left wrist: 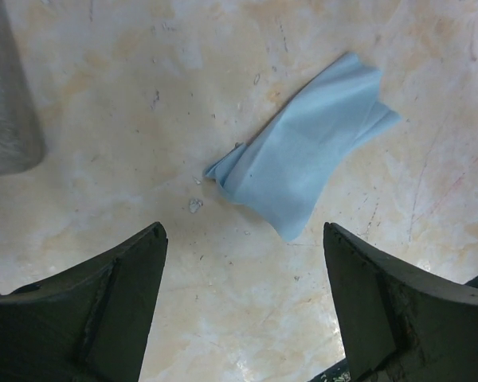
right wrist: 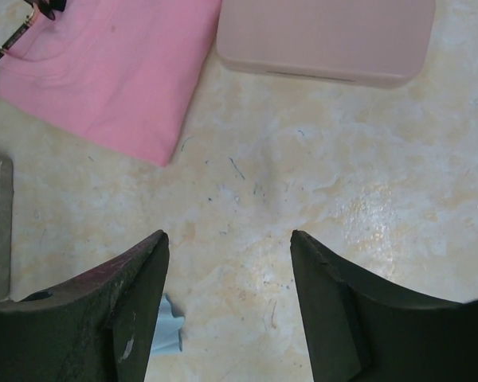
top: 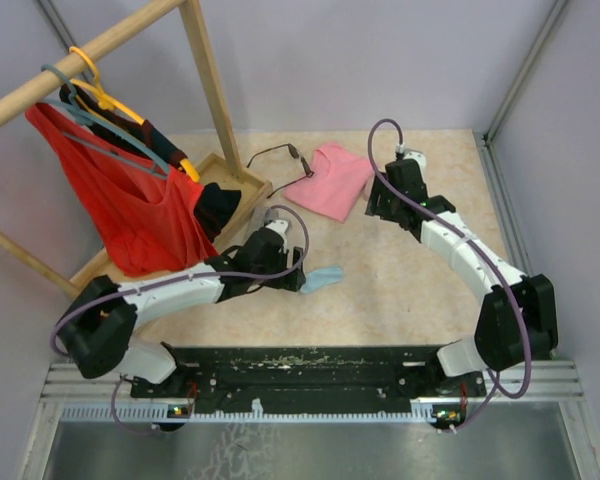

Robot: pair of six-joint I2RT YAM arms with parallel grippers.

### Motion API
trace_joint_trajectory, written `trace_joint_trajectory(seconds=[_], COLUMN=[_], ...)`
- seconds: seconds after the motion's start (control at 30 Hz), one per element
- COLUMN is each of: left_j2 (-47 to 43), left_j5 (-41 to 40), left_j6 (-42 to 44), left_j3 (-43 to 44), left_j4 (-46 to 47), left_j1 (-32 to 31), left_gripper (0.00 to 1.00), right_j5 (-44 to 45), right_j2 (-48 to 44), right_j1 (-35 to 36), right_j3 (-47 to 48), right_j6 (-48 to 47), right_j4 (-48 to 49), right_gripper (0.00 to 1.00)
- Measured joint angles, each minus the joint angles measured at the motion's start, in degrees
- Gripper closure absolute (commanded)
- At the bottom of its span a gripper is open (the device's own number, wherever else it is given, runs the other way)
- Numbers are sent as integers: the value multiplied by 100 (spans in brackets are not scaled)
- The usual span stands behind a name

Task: Organize the sunglasses
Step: Move the glasses cleaning cloth to the center of the board.

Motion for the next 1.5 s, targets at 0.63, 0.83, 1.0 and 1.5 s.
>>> trace_joint_trajectory(seconds=[0.63, 0.83, 1.0, 1.5], left_j2=[1604, 2413, 3139, 1733], left_j5=[334, 468, 752, 164], left_j6=[-568, -428, -205, 175], left_j3=[444, 1220, 2048, 1464], left_j4=[752, 1023, 1213, 1078], left_j1=[-376, -474, -697, -1067], left_gripper=[66, 78, 66, 23], right_j5=[-216, -101, 85, -50], right_j2=[-1040, -1534, -1733, 391], right_j1=[-2, -2, -17, -704], right_j3=[-461, -570, -570, 761], right_j6=[-26, -74, -146, -326], right_j4=[44, 48, 59, -140], right_gripper=[37, 38, 38, 34])
